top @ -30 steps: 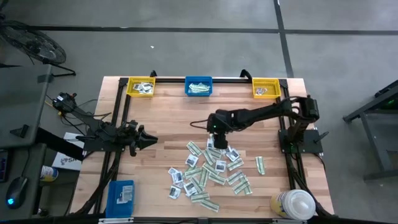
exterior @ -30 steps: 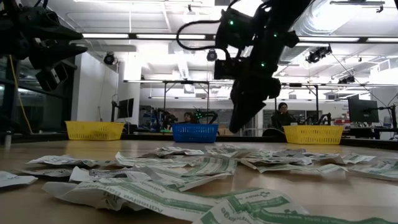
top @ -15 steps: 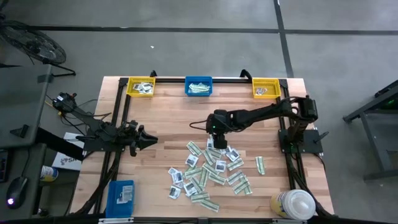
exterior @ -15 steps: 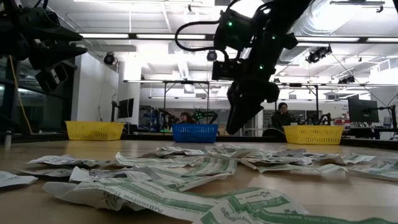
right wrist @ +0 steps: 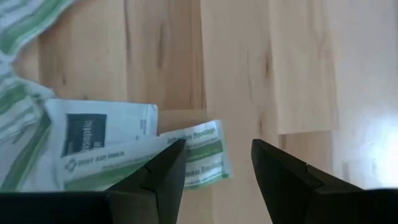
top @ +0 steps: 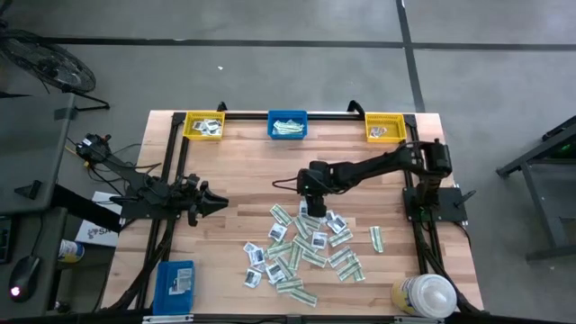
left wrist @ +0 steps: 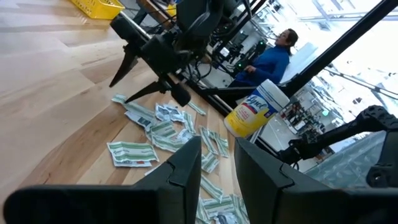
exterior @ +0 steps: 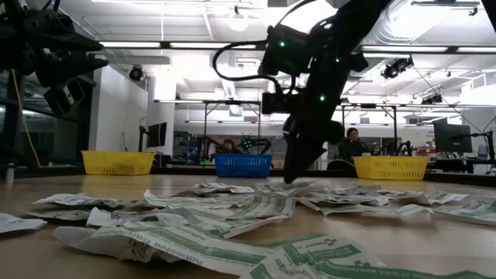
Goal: Pick & Place First Aid Supplies
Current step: Put the green bandage pack into the top blue bin
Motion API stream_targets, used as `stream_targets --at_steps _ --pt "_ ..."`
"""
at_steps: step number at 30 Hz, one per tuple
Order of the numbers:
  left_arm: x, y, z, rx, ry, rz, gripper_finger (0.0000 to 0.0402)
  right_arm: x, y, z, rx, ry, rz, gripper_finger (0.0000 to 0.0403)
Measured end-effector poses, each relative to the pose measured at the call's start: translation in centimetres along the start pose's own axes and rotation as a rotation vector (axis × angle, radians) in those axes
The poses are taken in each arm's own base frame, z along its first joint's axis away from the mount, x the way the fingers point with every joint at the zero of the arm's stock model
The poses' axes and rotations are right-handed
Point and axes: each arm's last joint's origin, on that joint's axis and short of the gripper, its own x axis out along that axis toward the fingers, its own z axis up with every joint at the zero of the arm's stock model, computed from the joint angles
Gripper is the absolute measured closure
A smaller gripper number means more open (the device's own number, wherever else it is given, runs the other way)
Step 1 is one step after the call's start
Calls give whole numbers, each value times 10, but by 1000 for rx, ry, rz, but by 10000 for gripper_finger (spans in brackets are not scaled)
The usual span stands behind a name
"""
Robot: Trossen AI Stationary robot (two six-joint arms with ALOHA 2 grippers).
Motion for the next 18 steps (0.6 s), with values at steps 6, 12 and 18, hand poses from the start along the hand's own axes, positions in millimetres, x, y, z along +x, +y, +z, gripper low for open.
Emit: stream_targets --at_steps 6,12,18 --pt "0 0 -1 -4 7 4 305 12 1 -5 26 51 3 226" --pt "0 0 -1 -11 8 3 305 23 -2 -12 110 123 57 226" --pt "0 0 -1 -11 8 3 305 24 -10 -13 159 134 104 231"
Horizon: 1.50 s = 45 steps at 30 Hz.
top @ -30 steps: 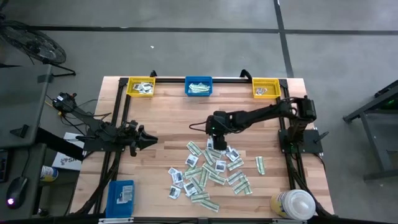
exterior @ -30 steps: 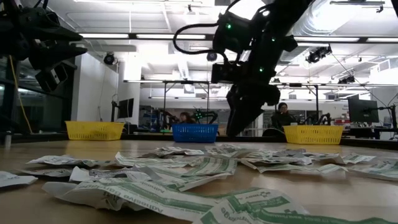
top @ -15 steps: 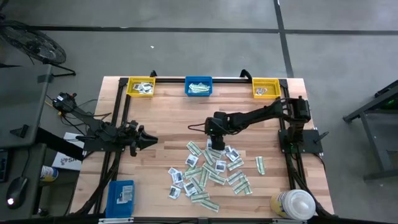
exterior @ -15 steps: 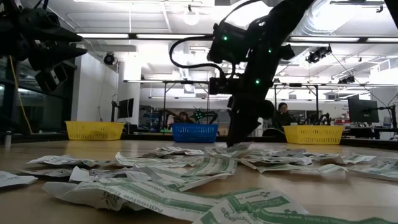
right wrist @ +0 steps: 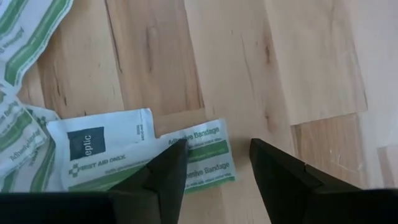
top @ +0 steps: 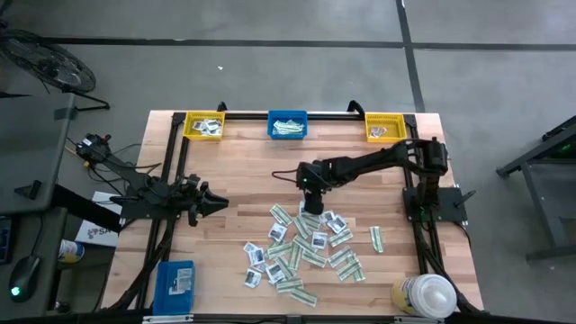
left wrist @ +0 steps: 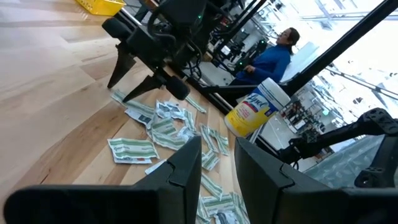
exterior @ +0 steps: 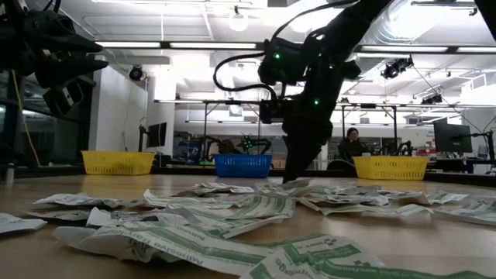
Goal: Pick & Place First Aid Supplies
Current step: Put the green bandage pack into the top blue bin
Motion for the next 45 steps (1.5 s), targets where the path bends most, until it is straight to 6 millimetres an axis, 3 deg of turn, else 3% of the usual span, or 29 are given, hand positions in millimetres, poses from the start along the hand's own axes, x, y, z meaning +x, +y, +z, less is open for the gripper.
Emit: stream_targets --at_steps 20,29,35,45 --pt "0 0 0 0 0 0 305 0 -2 -1 135 9 8 395" --pt "0 0 0 -1 11 -12 305 -17 -1 5 263 -83 2 401" --pt "0 0 0 -1 11 -12 305 -34 -9 13 373 -180 3 402" --pt "0 -1 1 -12 6 -24 305 -44 -23 26 529 -326 23 402"
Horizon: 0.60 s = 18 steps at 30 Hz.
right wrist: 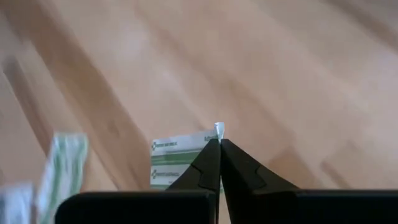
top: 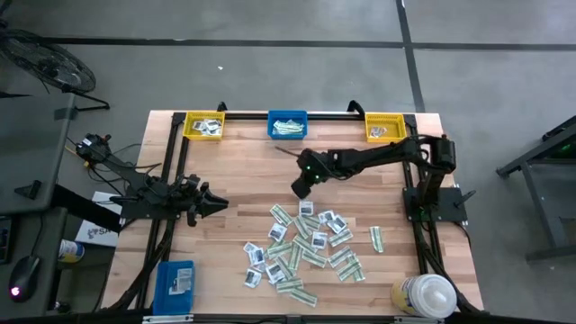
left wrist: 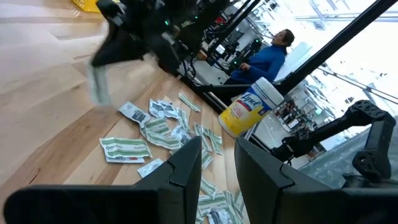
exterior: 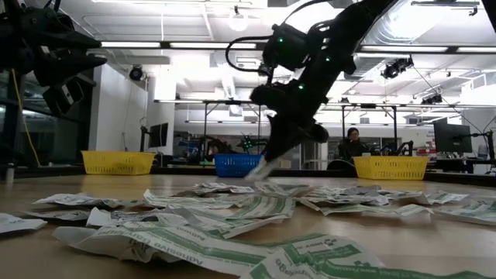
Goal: Pick & Place First Aid Supplies
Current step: Put the green bandage pack into the top blue bin
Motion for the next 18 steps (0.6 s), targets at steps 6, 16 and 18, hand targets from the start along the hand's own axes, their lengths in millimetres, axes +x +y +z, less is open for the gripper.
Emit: stream_targets --at_steps 6,16,18 --pt "0 0 0 -1 -1 -1 305 -1 -9 23 179 -173 32 403" --pt "0 2 1 -44 -39 44 305 -10 -51 70 390 -445 78 403" --pt "0 2 1 -45 -44 49 305 -11 -61 75 411 -467 59 403"
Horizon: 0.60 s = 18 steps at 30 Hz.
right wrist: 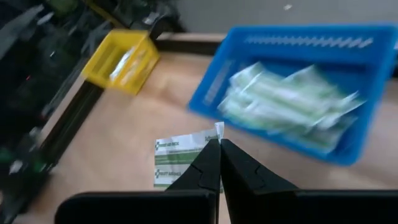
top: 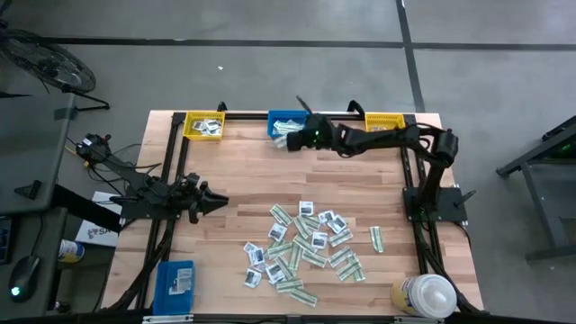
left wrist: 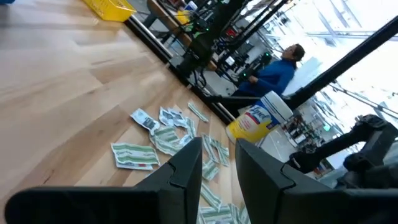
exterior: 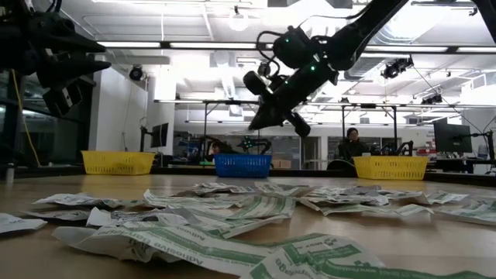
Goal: Pick & Place First Aid Supplies
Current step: Put the green bandage pack into the top blue bin
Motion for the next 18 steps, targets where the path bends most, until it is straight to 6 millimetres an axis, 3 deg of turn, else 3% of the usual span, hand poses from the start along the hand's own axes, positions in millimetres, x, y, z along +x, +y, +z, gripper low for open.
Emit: stream_targets --at_steps 11,18 --pt "0 3 3 -48 -120 100 305 7 -40 37 100 -107 -82 403" --pt "-1 4 5 -67 -187 151 305 23 -51 35 202 -139 -65 403"
